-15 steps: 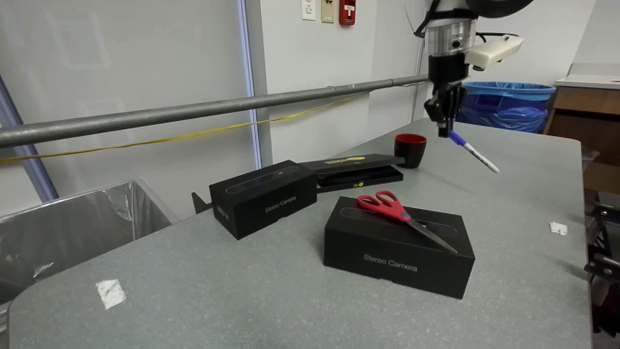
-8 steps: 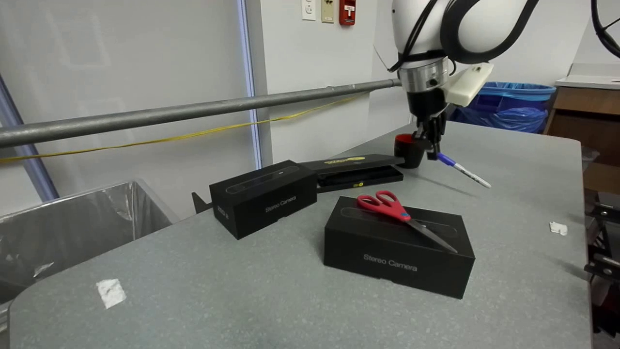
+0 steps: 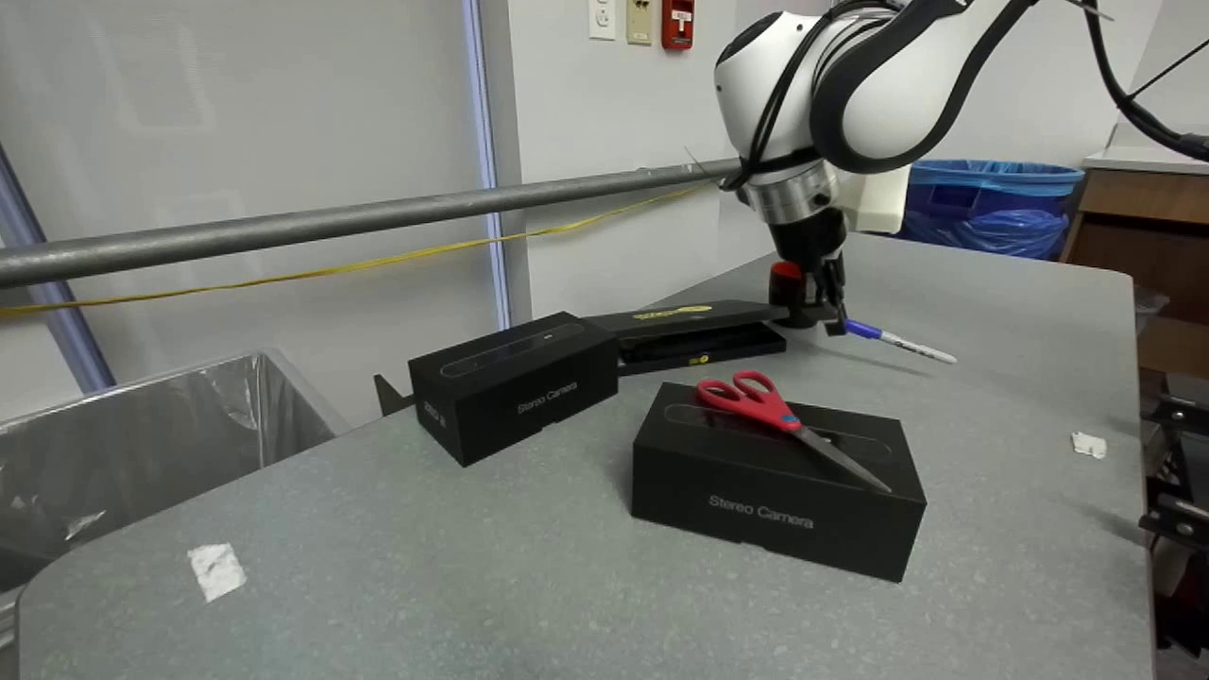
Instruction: Take the pen out of the mug and put it on the table
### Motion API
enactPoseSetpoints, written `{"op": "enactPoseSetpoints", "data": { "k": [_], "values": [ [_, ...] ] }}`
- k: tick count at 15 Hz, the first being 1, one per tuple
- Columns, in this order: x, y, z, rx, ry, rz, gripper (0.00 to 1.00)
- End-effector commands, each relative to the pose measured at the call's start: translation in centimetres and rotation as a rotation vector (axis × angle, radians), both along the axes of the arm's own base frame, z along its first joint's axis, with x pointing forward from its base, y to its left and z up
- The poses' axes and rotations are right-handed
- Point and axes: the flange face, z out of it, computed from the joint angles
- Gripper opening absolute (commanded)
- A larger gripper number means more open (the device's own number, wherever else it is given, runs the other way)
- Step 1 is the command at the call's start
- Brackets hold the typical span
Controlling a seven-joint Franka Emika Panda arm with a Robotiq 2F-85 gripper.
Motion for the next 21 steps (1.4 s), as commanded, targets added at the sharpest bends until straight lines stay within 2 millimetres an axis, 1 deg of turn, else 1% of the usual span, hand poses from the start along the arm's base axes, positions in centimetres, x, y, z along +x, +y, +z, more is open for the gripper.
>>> {"op": "enactPoseSetpoints", "data": {
  "k": [1, 3, 5, 9, 10, 11, 12, 13, 15, 16, 19, 21],
  "values": [
    [1.1, -0.2, -0.5, 0.009, 0.077, 0.151, 0.03],
    [1.1, -0.4, -0.6, 0.018, 0.091, 0.224, 0.03],
    [1.2, -0.5, -0.6, 0.018, 0.063, 0.274, 0.03],
    [1.9, -0.5, -0.3, 0.051, 0.001, 0.289, 0.03],
    [2.0, -0.6, -0.3, 0.053, -0.004, 0.281, 0.36],
    [2.0, -0.6, -0.3, 0.059, -0.005, 0.271, 0.39],
    [2.0, -0.7, -0.2, 0.059, -0.007, 0.274, 0.44],
    [2.0, -0.8, -0.1, 0.061, -0.008, 0.279, 0.53],
    [2.0, -0.8, -0.1, 0.063, -0.015, 0.277, 0.67],
    [2.1, -0.9, 0.0, 0.064, -0.018, 0.276, 0.76],
    [2.1, -1.0, 0.1, 0.064, -0.025, 0.271, 0.98],
    [2.1, -1.0, 0.1, 0.065, -0.024, 0.265, 1.0]
  ]
}}
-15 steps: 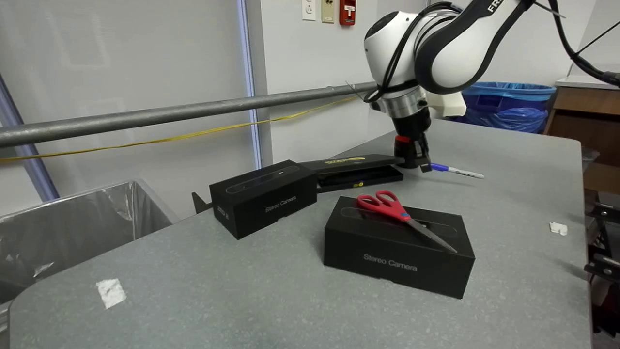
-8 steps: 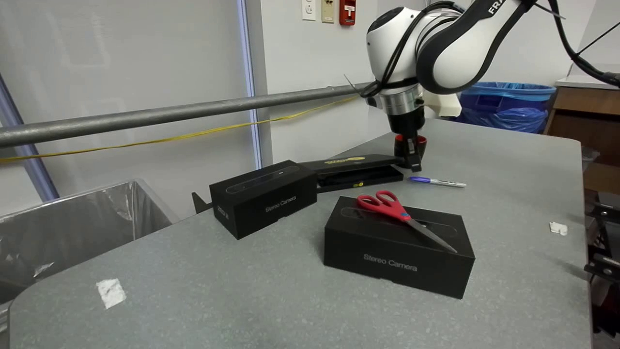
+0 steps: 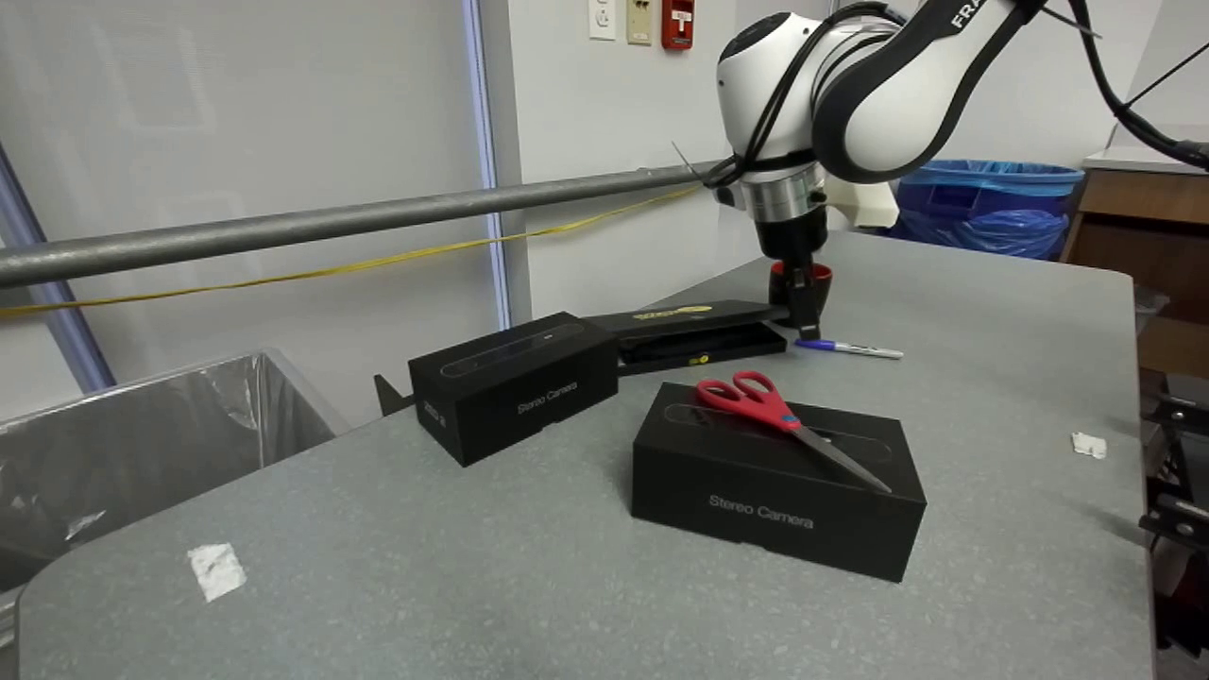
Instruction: Take the pen out of the mug and put it on the table
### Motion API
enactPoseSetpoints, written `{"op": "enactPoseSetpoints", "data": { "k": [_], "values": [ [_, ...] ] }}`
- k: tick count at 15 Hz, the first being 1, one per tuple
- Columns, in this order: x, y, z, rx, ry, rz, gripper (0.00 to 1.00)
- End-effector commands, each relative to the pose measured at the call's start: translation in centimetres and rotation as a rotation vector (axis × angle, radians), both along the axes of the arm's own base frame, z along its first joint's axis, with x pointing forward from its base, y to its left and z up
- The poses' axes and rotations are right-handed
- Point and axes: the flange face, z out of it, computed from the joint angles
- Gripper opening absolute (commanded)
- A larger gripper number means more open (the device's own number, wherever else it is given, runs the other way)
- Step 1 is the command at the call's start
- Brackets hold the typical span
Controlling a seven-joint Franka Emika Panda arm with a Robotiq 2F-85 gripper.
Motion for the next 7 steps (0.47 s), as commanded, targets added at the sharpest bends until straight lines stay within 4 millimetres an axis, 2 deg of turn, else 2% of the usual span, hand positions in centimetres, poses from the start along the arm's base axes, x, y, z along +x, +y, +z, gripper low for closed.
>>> {"op": "enactPoseSetpoints", "data": {
  "k": [1, 7],
  "values": [
    [0.39, -0.47, 0.49, 0.019, -0.005, -0.004, 1.0],
    [0.06, -0.15, 0.06, 0.003, 0.0, -0.008, 1.0]
  ]
}}
